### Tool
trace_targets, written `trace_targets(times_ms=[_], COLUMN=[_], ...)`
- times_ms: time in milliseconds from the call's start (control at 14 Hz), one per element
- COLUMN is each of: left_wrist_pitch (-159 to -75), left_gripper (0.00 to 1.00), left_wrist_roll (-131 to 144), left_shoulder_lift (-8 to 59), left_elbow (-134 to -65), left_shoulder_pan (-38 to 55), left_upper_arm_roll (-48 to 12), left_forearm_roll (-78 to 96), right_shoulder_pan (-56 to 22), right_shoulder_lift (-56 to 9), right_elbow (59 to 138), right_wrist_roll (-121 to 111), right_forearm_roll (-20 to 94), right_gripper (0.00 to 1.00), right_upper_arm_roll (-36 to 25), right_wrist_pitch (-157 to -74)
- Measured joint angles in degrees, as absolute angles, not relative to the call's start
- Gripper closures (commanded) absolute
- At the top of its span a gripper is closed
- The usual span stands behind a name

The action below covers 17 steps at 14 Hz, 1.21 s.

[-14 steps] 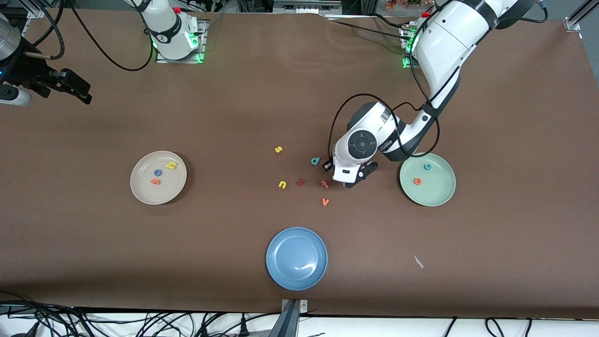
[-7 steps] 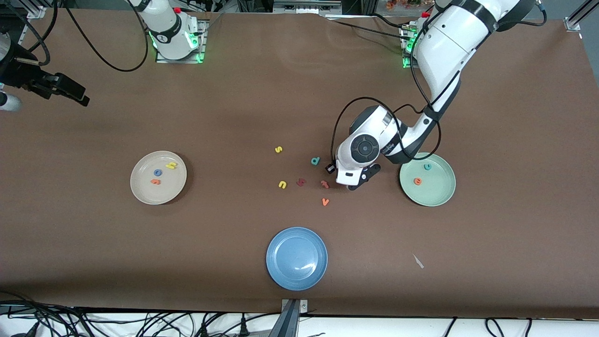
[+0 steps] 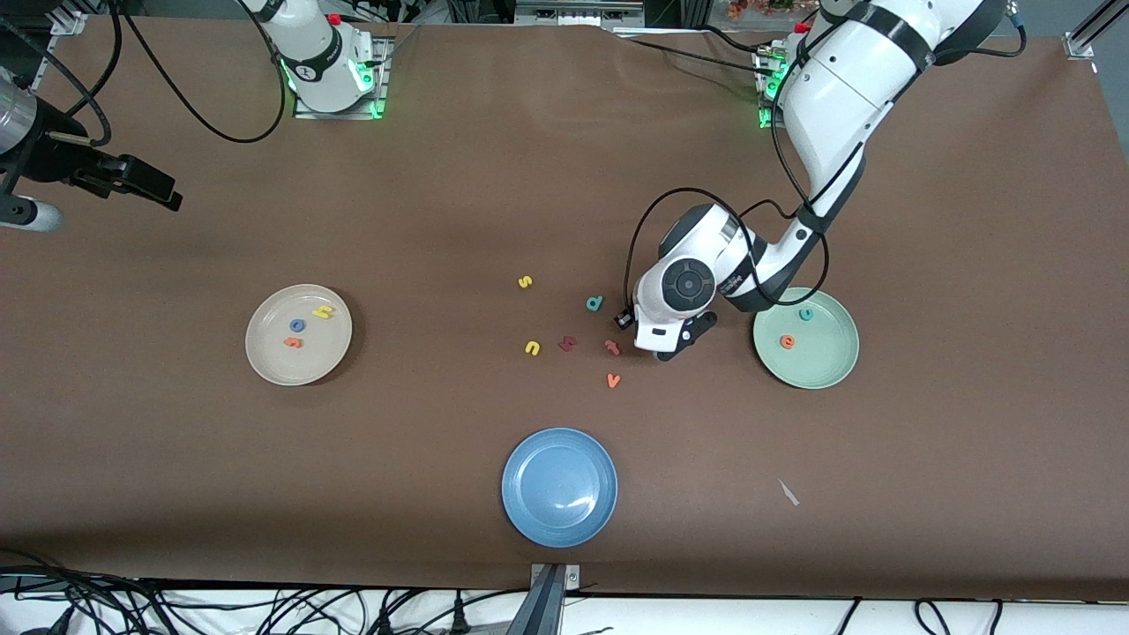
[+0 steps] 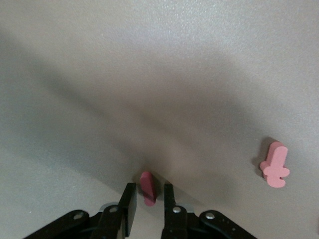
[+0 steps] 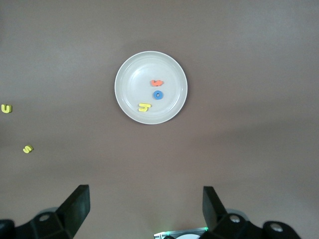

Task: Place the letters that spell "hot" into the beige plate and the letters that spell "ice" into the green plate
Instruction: 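Grasp the pink i with the left gripper, then carry the pink i onto the green plate and open the left gripper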

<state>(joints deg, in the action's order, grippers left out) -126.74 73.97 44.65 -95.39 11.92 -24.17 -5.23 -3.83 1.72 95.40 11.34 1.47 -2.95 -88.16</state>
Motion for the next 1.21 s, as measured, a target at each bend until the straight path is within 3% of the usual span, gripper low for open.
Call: trace_targets(times_ms=[571, 1000, 1214], left_wrist_pitch=[-125.1, -106.4, -100.9], left_gripper=[0.96, 0.96, 0.96], left_wrist_roll=[73.9, 69.1, 61.4], left_shoulder_lift=[44.2, 41.3, 40.9], left_elbow=[-93.7, -84.8, -82.9], left_shoulder_pan=[11.9, 11.3, 9.0], left_upper_arm_roll=[-24.1, -24.0, -23.9], left_forearm_roll=[-9.4, -9.5, -9.5], right_shoulder_pan=[-3.8, -3.8, -3.9], right_shoulder_lift=[1.2, 1.1, 1.0], right_elbow=[95.4, 95.1, 95.0], right_wrist_roll=[11.5, 11.5, 11.5], right_forearm_roll=[1.5, 1.7, 1.7], right_gripper=[0.0, 0.0, 0.0], right_upper_arm_roll=[-3.0, -3.0, -2.9], right_wrist_pitch=[-87.0, -87.0, -87.1])
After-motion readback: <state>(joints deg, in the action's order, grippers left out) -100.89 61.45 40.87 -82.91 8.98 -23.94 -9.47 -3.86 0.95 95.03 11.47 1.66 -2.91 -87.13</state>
